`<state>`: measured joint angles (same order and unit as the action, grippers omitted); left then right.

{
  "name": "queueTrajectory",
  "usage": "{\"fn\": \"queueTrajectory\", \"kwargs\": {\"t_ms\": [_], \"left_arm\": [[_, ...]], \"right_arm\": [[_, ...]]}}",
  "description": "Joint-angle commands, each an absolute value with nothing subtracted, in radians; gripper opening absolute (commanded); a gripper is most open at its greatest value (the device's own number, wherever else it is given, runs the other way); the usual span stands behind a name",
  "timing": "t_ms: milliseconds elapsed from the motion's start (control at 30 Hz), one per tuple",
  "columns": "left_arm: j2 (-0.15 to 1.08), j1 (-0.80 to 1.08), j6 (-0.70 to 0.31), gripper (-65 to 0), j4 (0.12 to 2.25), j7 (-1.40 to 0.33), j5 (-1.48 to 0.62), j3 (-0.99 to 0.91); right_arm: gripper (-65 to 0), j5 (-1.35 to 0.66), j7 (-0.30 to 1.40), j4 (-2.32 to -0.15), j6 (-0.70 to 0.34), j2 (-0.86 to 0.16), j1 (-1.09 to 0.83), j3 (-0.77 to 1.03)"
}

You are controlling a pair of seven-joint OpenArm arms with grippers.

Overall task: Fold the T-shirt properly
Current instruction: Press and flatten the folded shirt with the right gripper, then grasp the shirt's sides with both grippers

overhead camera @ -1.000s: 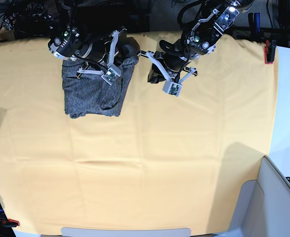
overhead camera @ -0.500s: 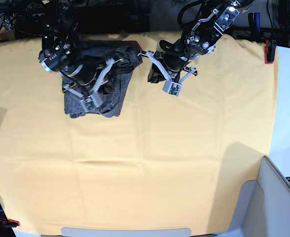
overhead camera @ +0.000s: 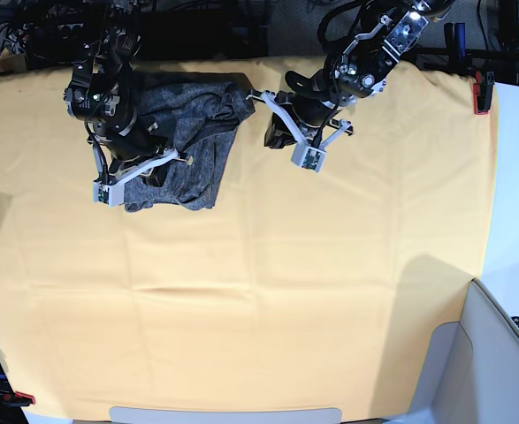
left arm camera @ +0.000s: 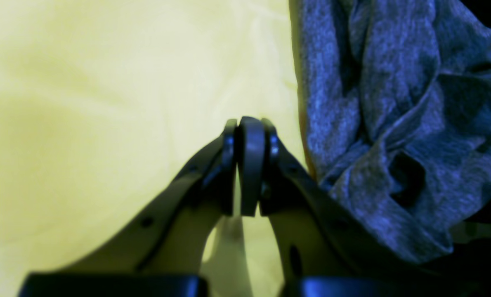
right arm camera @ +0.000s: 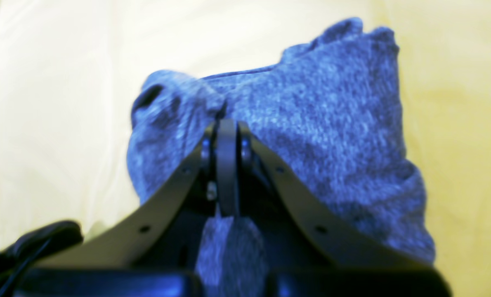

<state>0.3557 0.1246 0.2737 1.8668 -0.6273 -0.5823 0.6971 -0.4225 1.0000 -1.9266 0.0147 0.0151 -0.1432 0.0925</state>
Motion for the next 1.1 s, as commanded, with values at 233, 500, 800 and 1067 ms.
{"fn": "queueTrajectory", "kwargs": {"t_ms": [233, 500, 800, 1067], "left_arm": [[0.358, 0.116, 0.271, -64.3, 1.882, -0.607, -0.579, 0.693], [0.358, 0.116, 0.271, -64.3, 1.882, -0.607, -0.578, 0.693], [0.363, 0.114, 0.271, -64.3, 1.880, -0.607, -0.578, 0.691], [0.363, 0.116, 0.271, -64.3, 1.885, -0.607, -0.578, 0.690]], "right_arm": [[-65.0, -0.430, 0.934, -1.784, 0.022, 0.061, -0.094, 0.091], [-65.0, -0.435, 0.934, -1.813, 0.021, 0.082, -0.079, 0.002], [-65.0, -0.430, 0.937, -1.834, 0.021, 0.074, -0.047, -0.117], [-65.0, -0.435, 0.937, -1.836, 0.019, -0.044, 0.030, -0.117]]}}
